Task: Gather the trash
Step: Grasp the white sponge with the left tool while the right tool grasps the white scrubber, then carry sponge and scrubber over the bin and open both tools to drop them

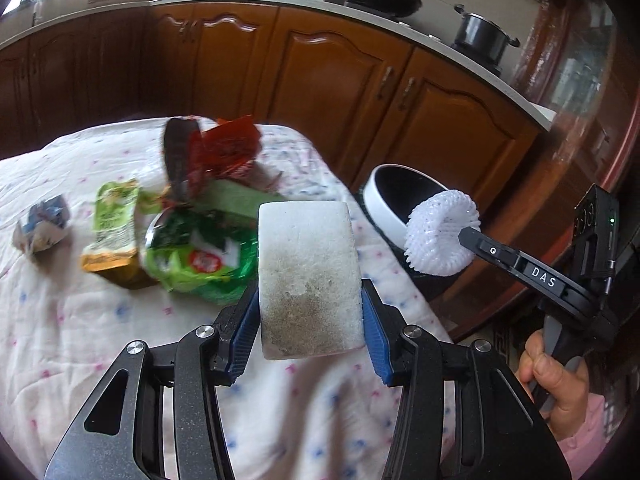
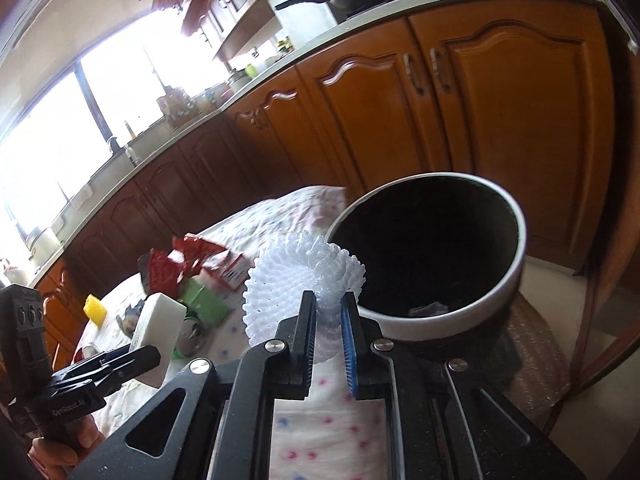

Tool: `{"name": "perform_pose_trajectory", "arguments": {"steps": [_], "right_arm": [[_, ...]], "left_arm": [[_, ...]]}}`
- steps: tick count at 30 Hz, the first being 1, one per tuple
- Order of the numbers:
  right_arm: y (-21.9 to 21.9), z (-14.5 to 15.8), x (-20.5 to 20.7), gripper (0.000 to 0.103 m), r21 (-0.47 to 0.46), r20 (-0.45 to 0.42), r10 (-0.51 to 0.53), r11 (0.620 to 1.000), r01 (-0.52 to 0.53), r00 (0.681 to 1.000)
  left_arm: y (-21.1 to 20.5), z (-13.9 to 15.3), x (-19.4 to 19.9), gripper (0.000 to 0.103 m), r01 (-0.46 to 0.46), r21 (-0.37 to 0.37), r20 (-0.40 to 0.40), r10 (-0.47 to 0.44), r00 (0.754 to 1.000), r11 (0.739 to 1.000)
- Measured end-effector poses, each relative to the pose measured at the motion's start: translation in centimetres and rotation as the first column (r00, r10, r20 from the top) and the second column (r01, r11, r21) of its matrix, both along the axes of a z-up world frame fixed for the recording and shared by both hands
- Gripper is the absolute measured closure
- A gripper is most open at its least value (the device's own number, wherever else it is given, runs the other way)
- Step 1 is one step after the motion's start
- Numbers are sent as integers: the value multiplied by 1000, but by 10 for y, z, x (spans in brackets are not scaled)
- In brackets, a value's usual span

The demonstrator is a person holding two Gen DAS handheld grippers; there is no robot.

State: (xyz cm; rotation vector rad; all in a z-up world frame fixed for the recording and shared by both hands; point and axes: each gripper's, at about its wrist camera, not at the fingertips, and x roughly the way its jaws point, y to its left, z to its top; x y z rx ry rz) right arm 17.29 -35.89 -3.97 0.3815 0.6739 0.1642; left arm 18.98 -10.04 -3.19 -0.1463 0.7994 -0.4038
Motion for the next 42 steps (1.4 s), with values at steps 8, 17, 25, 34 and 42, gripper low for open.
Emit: {"name": "perform_pose_trajectory", "arguments": {"steps": [8, 17, 25, 34, 42], "right_arm": [[-29, 0, 2, 90, 1, 7, -63, 998, 63, 998], [-55, 2, 18, 90, -11, 14, -107, 994, 107, 994], [-71, -2, 40, 90, -40, -8, -119, 992, 119, 993], [-80, -14, 50, 89, -54, -45, -117, 992, 114, 992], [-88, -22, 64, 66, -44, -79, -110, 993, 107, 991]], "left_arm": [[-42, 2, 19, 56, 78, 22, -5, -78, 997, 997], [-93, 14, 43, 56, 156, 41, 9, -156, 988, 987], [-140, 17, 75, 56, 209, 74, -10, -209, 978, 975], [-172, 6, 104, 55, 228, 114, -50, -224, 973, 967], [-188, -7, 121, 53, 241, 125, -93, -231, 968, 962]]}}
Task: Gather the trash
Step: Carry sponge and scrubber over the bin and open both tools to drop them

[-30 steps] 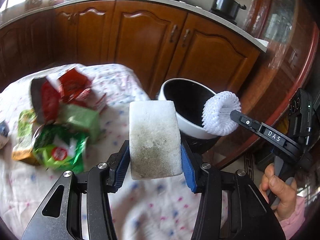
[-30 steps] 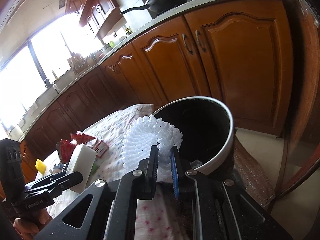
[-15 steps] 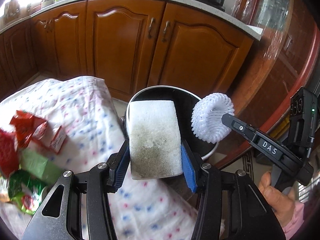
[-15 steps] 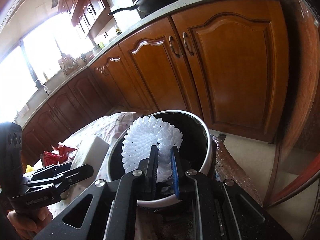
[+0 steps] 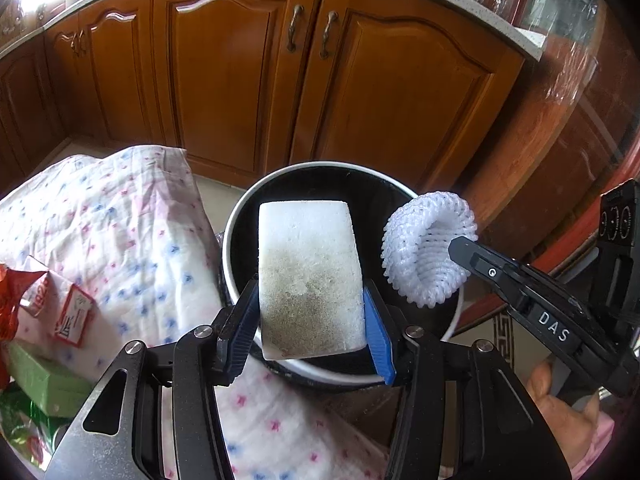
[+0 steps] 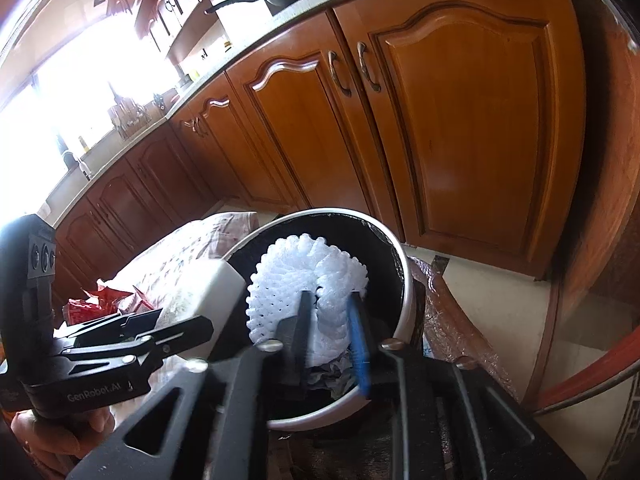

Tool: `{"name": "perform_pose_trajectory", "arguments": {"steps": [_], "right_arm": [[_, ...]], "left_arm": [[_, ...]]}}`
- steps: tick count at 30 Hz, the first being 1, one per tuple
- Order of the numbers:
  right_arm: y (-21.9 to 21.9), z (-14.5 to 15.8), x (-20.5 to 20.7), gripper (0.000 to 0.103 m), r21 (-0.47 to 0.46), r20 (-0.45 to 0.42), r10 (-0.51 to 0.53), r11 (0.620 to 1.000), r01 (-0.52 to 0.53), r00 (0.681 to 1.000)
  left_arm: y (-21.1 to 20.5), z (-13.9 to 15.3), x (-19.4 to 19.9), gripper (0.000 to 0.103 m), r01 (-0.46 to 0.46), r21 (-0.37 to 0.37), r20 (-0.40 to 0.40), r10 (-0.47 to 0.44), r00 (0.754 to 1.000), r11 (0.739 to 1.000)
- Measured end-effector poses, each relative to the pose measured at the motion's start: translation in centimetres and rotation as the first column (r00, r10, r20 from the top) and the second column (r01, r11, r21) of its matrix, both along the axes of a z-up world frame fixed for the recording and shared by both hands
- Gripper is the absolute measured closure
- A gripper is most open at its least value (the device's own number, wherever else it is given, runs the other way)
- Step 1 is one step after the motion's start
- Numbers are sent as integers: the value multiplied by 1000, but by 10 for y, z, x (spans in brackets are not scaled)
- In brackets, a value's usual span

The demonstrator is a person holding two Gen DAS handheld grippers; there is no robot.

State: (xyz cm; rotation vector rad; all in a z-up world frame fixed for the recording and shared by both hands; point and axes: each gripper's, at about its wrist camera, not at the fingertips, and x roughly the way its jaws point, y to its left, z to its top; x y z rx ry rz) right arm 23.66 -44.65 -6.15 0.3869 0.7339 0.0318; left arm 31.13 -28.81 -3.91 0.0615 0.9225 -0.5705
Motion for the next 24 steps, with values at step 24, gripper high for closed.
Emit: {"name": "perform_pose_trajectory", "arguments": {"steps": [24], "right_arm": [[32, 7, -43, 23, 91, 35, 11, 996, -15, 999]], "left_arm": [[68, 13, -52, 35, -108, -93, 23, 111, 994, 990]]}}
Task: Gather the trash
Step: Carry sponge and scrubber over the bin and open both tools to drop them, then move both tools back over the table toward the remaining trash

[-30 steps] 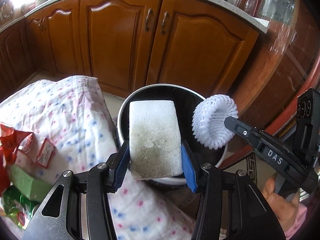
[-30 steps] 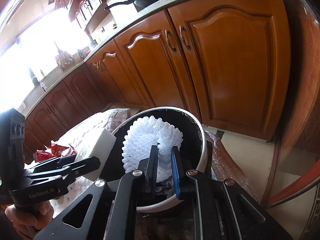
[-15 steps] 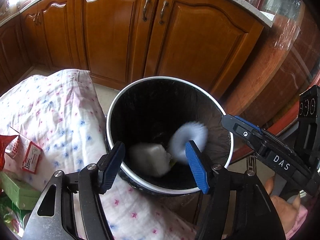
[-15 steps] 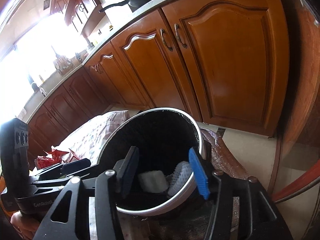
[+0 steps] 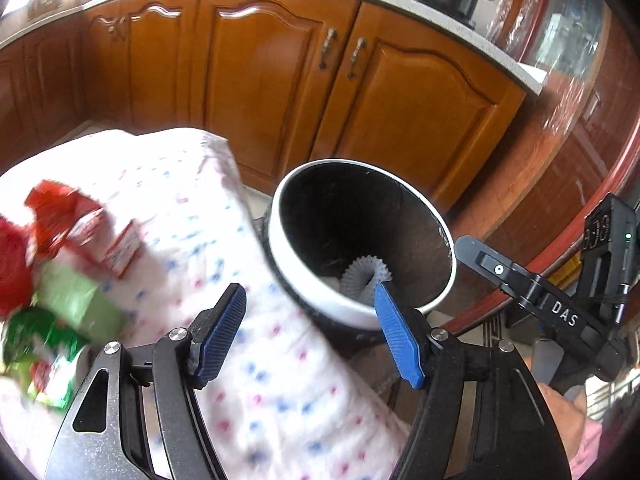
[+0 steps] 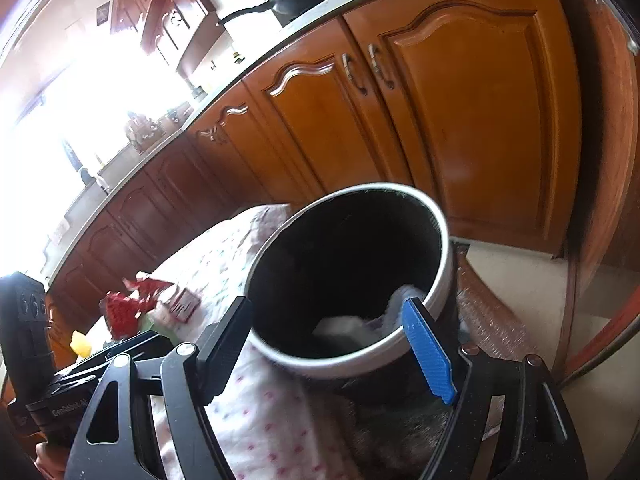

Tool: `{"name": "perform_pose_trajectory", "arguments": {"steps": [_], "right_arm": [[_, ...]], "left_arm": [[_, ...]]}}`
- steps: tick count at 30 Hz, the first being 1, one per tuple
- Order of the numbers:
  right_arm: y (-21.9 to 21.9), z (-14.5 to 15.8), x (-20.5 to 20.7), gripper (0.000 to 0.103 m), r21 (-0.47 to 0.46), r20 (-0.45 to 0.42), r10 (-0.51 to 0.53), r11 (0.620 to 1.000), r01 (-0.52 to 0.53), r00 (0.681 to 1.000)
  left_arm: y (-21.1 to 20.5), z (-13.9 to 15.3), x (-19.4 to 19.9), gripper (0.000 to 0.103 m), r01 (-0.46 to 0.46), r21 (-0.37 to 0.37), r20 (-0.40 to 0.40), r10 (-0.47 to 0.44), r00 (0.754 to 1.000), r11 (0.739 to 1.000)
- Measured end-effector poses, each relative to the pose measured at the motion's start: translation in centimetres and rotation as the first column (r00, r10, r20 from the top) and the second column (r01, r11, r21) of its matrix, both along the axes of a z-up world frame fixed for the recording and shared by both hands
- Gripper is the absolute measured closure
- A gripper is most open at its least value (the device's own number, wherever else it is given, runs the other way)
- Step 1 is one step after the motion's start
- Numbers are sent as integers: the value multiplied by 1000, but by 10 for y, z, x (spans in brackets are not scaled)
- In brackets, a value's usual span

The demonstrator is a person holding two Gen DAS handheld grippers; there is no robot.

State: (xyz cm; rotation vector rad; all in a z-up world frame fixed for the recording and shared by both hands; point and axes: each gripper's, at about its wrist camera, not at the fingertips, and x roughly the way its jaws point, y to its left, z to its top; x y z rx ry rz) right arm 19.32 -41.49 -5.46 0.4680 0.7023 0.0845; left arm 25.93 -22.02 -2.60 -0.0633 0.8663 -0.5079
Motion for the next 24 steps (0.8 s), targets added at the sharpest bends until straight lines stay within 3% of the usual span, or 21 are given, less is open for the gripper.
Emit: {"name": "perform_pose_trajectory", "arguments": {"steps": [11, 24], "right_arm": [[50, -11, -14, 21, 41, -38, 80, 996, -78, 996], [129, -16, -21, 21, 43, -54, 240, 970, -238, 969]], "left_arm": [[71, -6, -38, 34, -111, -37, -15, 111, 994, 993], [156, -21, -70, 34, -258, -71, -42, 256, 966, 963]]}}
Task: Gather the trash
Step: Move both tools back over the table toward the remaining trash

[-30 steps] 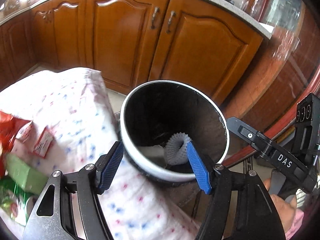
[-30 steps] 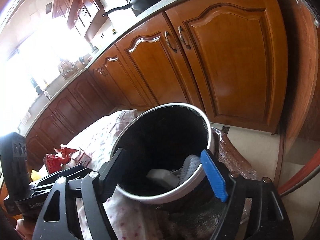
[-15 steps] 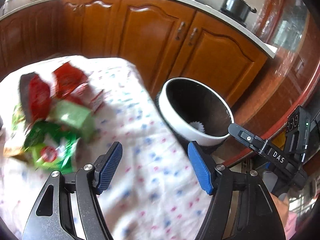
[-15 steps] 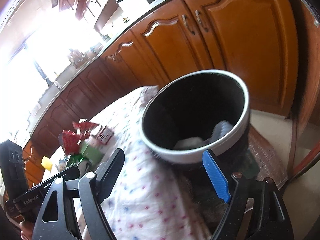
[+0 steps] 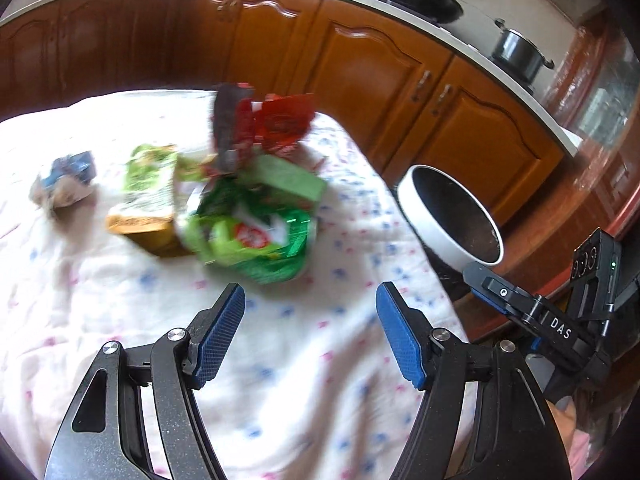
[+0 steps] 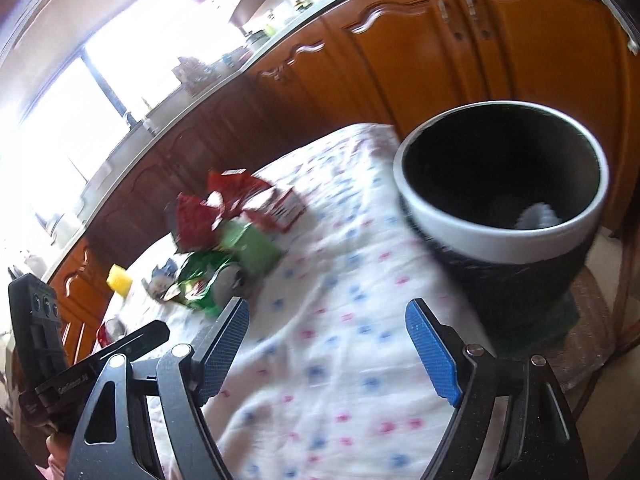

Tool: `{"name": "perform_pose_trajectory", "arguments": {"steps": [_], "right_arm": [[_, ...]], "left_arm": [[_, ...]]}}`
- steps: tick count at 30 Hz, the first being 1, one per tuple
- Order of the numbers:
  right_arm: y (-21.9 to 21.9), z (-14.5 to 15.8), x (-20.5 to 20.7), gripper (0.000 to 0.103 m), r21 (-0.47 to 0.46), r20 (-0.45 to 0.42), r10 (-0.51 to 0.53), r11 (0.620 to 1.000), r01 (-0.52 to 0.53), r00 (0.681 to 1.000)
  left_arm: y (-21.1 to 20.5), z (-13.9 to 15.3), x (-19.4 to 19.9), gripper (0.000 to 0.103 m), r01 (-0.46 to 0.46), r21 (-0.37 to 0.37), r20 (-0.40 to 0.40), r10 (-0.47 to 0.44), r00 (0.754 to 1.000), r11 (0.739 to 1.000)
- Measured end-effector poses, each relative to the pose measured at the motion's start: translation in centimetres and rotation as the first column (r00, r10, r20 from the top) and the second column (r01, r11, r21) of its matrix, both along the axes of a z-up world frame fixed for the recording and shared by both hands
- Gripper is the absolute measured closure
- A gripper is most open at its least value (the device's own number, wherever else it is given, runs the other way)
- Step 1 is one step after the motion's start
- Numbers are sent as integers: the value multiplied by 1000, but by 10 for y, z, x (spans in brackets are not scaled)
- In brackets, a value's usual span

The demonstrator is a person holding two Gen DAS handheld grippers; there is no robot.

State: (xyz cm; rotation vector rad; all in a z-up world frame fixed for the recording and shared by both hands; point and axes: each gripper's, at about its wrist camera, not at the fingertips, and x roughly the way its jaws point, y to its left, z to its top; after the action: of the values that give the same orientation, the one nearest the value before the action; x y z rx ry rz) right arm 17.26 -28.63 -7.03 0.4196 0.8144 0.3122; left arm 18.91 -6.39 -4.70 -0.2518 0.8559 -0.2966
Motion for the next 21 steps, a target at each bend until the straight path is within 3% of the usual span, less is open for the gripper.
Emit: {"name": "perform_pose_trajectory", "arguments": {"steps": [11, 21], "right_arm": [[60, 2, 3, 21, -26, 9, 111, 994, -111, 994], [92, -1, 20, 22, -10, 6, 99, 995, -99, 995]], "left_arm": [[68, -12, -10, 34, -151, -12, -17, 150, 988, 989], [111, -12, -4, 34, -237, -4, -5, 237, 972, 972]]}}
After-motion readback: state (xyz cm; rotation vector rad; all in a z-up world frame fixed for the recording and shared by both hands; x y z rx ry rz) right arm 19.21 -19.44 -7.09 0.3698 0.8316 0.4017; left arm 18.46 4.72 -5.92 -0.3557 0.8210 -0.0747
